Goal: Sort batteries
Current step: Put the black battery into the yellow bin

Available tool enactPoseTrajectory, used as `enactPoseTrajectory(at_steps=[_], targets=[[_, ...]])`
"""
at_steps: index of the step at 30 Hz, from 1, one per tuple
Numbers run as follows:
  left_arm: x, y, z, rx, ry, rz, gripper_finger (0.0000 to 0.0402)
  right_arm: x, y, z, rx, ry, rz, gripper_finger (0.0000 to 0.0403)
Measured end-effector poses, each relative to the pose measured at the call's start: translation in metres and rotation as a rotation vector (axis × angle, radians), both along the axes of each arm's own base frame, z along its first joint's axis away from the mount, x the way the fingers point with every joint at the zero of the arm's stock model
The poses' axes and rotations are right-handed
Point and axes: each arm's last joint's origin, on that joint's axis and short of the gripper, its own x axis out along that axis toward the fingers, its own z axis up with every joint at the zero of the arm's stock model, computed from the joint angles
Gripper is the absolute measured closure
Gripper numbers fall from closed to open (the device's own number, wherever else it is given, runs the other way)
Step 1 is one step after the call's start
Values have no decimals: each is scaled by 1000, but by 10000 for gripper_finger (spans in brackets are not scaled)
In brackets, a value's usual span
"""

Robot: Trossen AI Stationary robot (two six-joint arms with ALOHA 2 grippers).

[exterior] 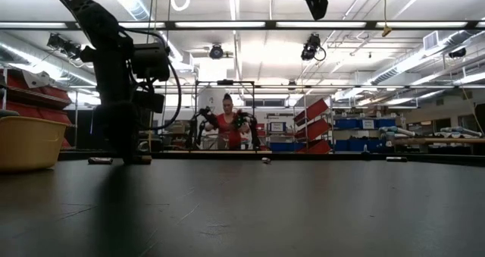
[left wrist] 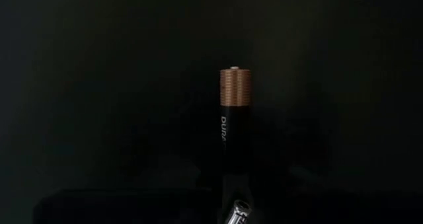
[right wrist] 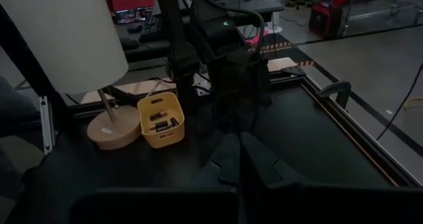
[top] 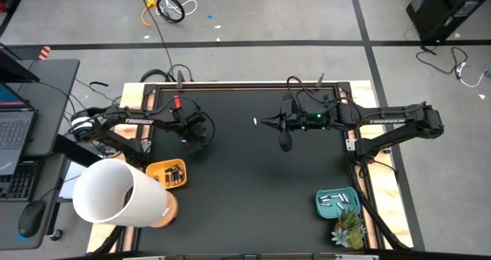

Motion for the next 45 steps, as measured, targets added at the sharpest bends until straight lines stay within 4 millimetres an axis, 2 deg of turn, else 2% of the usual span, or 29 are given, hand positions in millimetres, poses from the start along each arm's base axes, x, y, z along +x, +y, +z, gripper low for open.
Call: enactPoseTrajectory(at_steps=[5, 9, 15, 18, 22, 26, 31, 34, 38, 45], targets=[[1, 1, 0, 0, 8, 64, 347, 0, 0, 0, 0, 0, 0, 403], [5, 5, 13, 46, 47, 103, 347, 0, 0, 0, 0, 0, 0, 403], [28, 16, 58, 80, -49, 100, 347, 0, -1, 0, -30, 3, 3, 403], [41, 21, 87, 112, -144, 109, 347, 0, -4, 0, -34, 4, -4, 403], [43, 12, 123, 117, -215, 112, 347, -1, -7, 0, -29, 3, 5, 403], [24, -12, 150, 69, -268, 78, 347, -1, -10, 0, -28, 3, 4, 403], [-15, -47, 168, -25, -219, 64, 347, -2, -19, 1, -55, 6, -1, 403], [-35, -63, 177, -79, -252, 107, 347, -3, -26, 1, -89, 11, -15, 403], [-58, -78, 171, -193, -307, 255, 347, -5, -38, 2, -124, 4, -50, 403], [-81, -107, 136, -468, -201, 437, 347, -9, -53, 3, -100, -11, -42, 403]])
